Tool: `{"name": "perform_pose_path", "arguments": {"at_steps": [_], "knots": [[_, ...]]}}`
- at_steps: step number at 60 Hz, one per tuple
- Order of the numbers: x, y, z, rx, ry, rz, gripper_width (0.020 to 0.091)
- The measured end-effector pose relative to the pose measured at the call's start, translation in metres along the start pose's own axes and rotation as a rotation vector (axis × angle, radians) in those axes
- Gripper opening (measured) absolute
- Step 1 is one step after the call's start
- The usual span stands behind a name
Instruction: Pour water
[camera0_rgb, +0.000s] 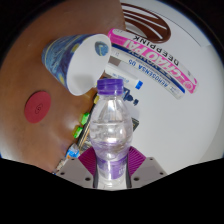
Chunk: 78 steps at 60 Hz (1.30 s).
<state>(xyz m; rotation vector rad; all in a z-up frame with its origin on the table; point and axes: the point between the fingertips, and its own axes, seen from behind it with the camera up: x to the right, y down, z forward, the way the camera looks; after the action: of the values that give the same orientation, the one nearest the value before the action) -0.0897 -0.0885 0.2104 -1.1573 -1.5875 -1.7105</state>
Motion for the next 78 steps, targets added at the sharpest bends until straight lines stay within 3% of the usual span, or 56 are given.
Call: {"name": "perform_pose_path", "arguments": {"at_steps": [9, 20, 39, 51, 65, 71, 78], "knots": [[0.011, 0.001, -0.005, 0.042, -0.029, 0.197, 0.0369], [0.033, 0.006, -0.022, 0.106, -0.129, 0.763, 0.0367], [0.012, -0.023, -0.027, 0.257, -0.444, 1.719, 0.0367], [-0.043, -0.064, -0.018, 0.341, -0.558, 1.858, 0.0371], [-0.099, -0.096, -0.012, 0.334, -0.650, 1.924, 0.0387], [-0.094, -0.095, -0.013, 0.380, -0.594, 1.941, 0.0394], [-0.095, -0.094, -0.014, 0.373, -0.590, 1.946, 0.0487]]}}
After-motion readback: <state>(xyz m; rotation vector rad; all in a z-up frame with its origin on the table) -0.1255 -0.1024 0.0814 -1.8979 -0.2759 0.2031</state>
